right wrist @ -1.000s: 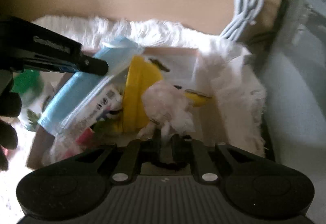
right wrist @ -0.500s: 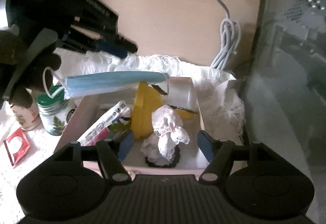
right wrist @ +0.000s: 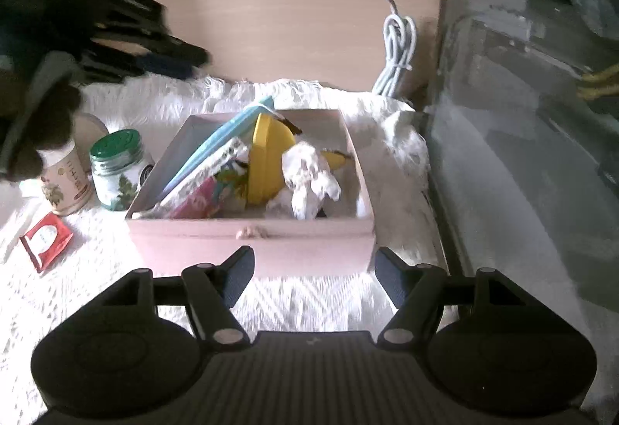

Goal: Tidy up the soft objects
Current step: 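Carry the mask and lace socks over the pink box and open both tools, then grasp the blue wet-cotton pack with the left tool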

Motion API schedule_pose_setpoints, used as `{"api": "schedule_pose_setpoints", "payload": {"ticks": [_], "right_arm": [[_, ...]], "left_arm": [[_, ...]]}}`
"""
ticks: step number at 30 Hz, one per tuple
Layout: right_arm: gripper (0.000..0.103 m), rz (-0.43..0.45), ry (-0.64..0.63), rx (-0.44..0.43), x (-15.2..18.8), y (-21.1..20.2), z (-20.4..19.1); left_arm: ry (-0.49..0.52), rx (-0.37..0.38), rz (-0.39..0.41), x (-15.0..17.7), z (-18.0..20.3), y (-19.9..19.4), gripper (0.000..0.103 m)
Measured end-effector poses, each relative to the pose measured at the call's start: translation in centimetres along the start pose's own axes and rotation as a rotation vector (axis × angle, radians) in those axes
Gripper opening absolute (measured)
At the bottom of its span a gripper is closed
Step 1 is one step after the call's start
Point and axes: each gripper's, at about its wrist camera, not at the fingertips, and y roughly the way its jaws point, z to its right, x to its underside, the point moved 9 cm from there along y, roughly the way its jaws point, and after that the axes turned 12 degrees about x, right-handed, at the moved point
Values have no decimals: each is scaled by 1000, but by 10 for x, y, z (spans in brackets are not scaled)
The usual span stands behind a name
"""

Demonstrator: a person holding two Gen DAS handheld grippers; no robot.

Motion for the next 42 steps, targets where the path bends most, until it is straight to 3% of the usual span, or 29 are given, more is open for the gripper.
{"api": "schedule_pose_setpoints", "payload": {"ticks": [3,7,9,12,15,18,23,27,29,33,35,38,40,42], "right_arm": [[69,-7,13,-10,6,-6,-3],[69,-3,3,-33,8,-11,-16],[70,6,-16,-55,9,-14,-27],[71,-17,-60,-97,17,-14,-49],[71,-41,-94,-126,26,-17,-68],[71,-49,-104,-131,32,-20,-79],[71,-50,-123,-118,38,-24,-85],[71,-81,-119,-100,41,-17,-88],[71,-96,-114,-102,41,-17,-91],[71,-96,-146,-101,44,-19,-96],[71,-95,-161,-93,45,-18,-96],[71,-101,-152,-85,46,-15,-90],[71,-111,-137,-76,47,-12,-85],[71,-129,-120,-73,49,-7,-81]], "left_arm": [[110,-72,12,17,4,-41,21],[135,-192,30,61,-23,-105,21],[71,-286,61,82,-57,-139,21],[-143,-389,113,104,-117,-182,21],[-292,-403,107,119,-157,-196,21],[-332,-416,102,122,-173,-189,21],[-168,-516,189,81,-181,-208,21],[-162,-522,218,45,-201,-214,21],[-139,-542,189,28,-210,-207,21],[-85,-598,42,23,-228,-178,21],[4,-642,-35,27,-230,-164,22],[217,-740,-116,34,-224,-156,26],[237,-787,-135,35,-225,-158,27],[203,-789,-130,34,-228,-160,27]]}}
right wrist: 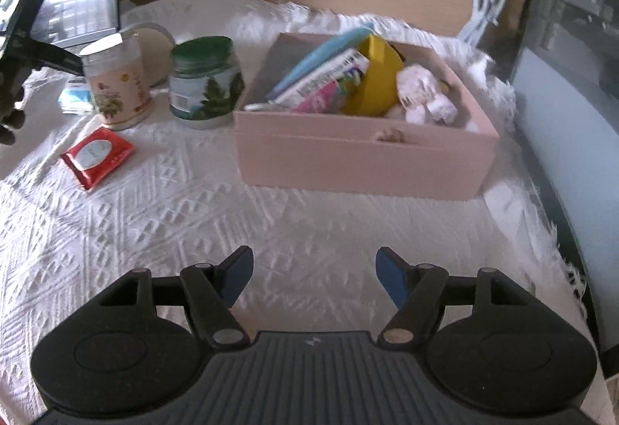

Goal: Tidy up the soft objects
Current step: 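Grasp the blue wet-cotton pack with the left tool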

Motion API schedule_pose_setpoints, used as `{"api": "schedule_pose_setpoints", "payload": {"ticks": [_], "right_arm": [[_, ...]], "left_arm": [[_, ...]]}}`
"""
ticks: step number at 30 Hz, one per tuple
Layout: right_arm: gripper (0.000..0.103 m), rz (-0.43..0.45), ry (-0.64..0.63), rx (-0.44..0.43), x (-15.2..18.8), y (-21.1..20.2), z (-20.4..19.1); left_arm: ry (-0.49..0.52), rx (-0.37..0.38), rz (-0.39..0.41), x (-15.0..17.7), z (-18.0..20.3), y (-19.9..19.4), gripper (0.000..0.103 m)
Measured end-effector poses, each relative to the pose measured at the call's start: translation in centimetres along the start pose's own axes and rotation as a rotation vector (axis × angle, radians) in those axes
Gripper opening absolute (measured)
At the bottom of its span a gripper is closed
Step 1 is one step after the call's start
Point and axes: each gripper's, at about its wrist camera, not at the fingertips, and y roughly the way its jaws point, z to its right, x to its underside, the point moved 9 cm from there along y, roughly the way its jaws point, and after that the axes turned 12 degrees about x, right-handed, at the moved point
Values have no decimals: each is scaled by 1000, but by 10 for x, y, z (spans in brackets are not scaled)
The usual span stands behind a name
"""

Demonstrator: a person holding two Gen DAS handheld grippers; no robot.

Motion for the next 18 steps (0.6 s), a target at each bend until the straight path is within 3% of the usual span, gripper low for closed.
{"api": "schedule_pose_setpoints", "payload": {"ticks": [10,12,13,18], "right_arm": [[75,-16,53,-10,14,10,10],[77,-3,49,-8,14,11,10],[78,5,49,-6,13,12,10],[84,40,61,-2,12,17,10]], "left_arm": [[-273,42,-33,-16,-23,14,32],[-276,60,-40,-16,-20,17,39],[-260,93,-47,-15,-15,18,48],[-217,230,-43,-12,-5,10,49]]}}
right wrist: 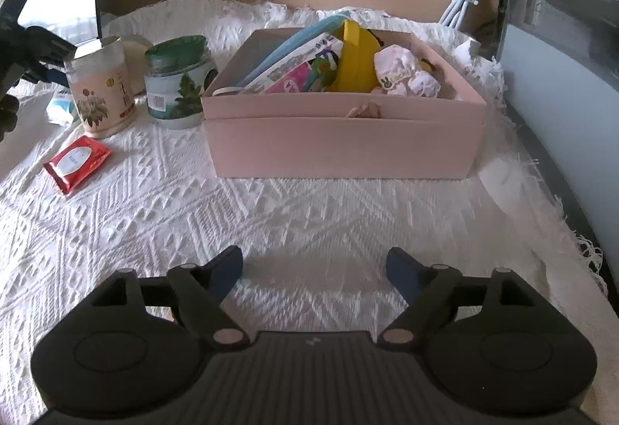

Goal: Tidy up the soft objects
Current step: 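Grasp the blue wet-cotton pack with the left tool, then grasp the small tan clip with the right tool while the left tool holds the cotton pack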

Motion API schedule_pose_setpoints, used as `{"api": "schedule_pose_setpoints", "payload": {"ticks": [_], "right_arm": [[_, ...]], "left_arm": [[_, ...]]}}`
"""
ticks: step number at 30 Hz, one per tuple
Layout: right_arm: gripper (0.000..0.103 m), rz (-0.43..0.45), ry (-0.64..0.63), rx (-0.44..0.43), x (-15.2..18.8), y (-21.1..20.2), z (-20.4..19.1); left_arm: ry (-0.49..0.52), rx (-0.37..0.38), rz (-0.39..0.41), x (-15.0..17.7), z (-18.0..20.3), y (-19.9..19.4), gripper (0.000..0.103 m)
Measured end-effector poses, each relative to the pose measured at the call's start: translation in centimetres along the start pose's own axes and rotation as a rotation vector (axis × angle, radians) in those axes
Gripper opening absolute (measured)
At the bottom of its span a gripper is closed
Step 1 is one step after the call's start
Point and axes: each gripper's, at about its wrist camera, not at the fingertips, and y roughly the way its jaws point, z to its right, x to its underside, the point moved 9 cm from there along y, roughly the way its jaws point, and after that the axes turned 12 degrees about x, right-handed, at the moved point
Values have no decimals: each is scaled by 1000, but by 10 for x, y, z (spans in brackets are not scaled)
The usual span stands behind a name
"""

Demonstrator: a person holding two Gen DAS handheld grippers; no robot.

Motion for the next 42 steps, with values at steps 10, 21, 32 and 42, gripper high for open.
{"api": "schedule_pose_setpoints", "payload": {"ticks": [10,21,32,42], "right_arm": [[90,8,10,1,0,3,0],[96,0,7,-7,0,5,-3],[97,-4,4,-12,0,5,-3],[95,18,-58,-127,-10,-38,13]], "left_arm": [[28,-193,94,7,-15,-13,54],[-185,-117,66,14,-40,15,82],[-159,31,64,52,-16,-23,69],[-86,166,52,113,68,-106,68]]}}
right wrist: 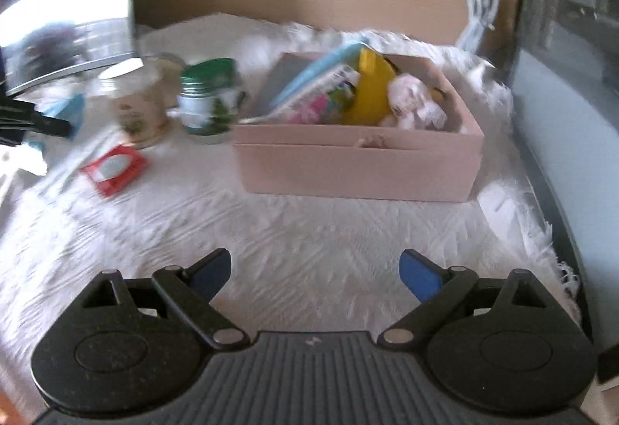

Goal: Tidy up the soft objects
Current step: 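Grasp the small tan clip with the right tool while the left tool holds the cotton pack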

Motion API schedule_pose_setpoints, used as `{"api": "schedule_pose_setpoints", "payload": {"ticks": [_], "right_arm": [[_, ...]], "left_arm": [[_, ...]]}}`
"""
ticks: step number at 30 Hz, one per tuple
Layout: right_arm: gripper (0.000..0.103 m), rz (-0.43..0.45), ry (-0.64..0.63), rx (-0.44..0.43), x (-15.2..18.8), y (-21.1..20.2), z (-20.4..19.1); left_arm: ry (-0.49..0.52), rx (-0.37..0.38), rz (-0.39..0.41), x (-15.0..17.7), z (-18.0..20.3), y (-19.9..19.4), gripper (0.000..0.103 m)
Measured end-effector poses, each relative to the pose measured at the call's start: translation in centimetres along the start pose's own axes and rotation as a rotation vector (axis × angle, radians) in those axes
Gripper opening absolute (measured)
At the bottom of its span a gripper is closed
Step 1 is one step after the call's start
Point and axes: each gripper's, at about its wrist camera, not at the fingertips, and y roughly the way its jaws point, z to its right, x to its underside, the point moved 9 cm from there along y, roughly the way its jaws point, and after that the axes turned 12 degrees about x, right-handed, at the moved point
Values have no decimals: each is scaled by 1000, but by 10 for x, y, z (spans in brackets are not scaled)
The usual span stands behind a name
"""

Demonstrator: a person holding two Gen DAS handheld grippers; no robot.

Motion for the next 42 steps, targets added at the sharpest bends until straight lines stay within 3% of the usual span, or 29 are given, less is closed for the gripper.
{"api": "schedule_pose_setpoints", "payload": {"ticks": [6,11,13,16,20,26,30,40,42], "right_arm": [[95,-81,-96,-138,34,-26,-32],[95,-55,-144,-65,42,-22,-59],[95,-24,-191,-18,42,-22,-62],[95,5,-234,39,43,-23,-51],[95,6,-205,101,41,-22,-24],[94,-31,-8,-51,27,-28,-14],[94,-10,2,-50,21,-25,-30],[73,-51,-30,-35,29,3,-58],[62,-42,-28,-31,28,2,-57]], "left_arm": [[28,114,-118,43,69,21,68],[71,135,-205,70,108,40,68],[60,130,-223,75,111,44,68],[86,58,-247,79,105,49,68],[109,15,-266,83,101,48,68],[107,18,-269,83,100,49,68],[98,28,-264,84,99,50,68],[97,58,-244,88,98,46,68],[86,67,-227,88,97,45,68]]}}
